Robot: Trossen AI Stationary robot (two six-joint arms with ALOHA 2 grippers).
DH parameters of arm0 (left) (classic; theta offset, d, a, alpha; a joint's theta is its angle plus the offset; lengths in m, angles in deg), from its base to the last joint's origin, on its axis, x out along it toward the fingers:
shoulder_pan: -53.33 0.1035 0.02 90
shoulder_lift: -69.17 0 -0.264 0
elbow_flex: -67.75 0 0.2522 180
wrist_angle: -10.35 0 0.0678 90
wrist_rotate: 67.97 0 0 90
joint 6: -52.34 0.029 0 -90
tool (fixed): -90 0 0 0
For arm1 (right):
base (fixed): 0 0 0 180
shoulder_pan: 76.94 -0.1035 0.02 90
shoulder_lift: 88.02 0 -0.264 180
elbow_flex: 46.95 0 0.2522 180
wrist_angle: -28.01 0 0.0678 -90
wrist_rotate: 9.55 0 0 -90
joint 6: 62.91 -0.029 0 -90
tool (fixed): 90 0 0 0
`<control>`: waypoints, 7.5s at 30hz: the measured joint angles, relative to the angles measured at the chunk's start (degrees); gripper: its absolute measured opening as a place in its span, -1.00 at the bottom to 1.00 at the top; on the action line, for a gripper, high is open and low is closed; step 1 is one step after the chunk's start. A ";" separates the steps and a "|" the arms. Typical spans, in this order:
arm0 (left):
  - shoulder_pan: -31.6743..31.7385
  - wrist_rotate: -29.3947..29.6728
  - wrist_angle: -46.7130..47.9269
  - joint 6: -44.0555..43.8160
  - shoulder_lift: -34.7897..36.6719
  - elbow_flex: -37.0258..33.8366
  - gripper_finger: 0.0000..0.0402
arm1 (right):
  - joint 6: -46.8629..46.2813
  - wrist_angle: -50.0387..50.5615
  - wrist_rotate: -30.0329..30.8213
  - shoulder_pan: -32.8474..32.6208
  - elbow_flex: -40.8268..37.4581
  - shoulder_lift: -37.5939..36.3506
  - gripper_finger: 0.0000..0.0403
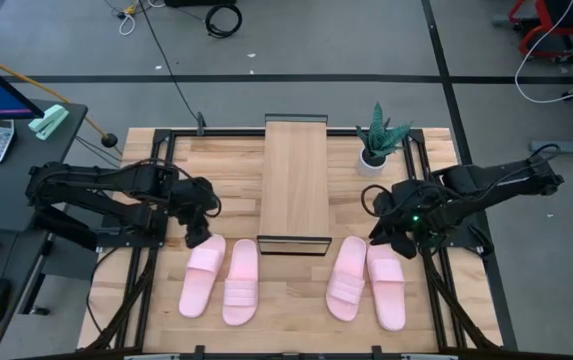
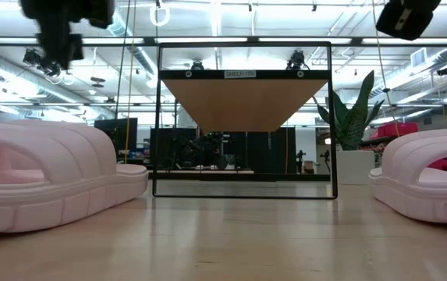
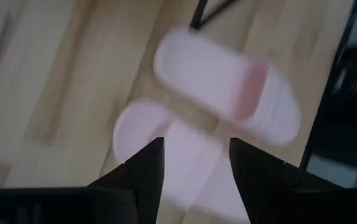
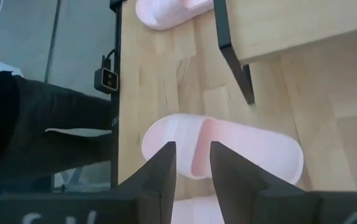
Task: Pick and place slides into the shelf
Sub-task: Put the pink slide on the shelf
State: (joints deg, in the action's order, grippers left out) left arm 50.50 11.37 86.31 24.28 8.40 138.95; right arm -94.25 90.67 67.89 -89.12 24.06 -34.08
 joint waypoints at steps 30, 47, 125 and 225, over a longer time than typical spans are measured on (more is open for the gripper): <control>11.22 -13.69 -22.87 15.07 -0.03 -24.93 -0.02 | 1.32 -9.08 0.96 0.02 0.00 0.04 -0.48; 8.96 -24.30 -34.55 8.18 -12.42 -29.09 0.04 | -0.64 -12.02 0.94 0.07 0.02 1.03 -0.48; 14.59 -3.46 27.79 30.44 -15.21 46.30 -0.96 | 2.00 -14.99 10.92 0.07 0.04 1.22 -0.48; 23.70 11.27 17.06 93.75 -47.84 76.15 -0.96 | 6.34 -26.69 36.56 0.07 0.04 1.20 -0.48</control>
State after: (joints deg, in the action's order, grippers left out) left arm 74.20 22.64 103.37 118.03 -39.44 215.11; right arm -87.91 63.99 104.46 -89.06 24.11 -32.88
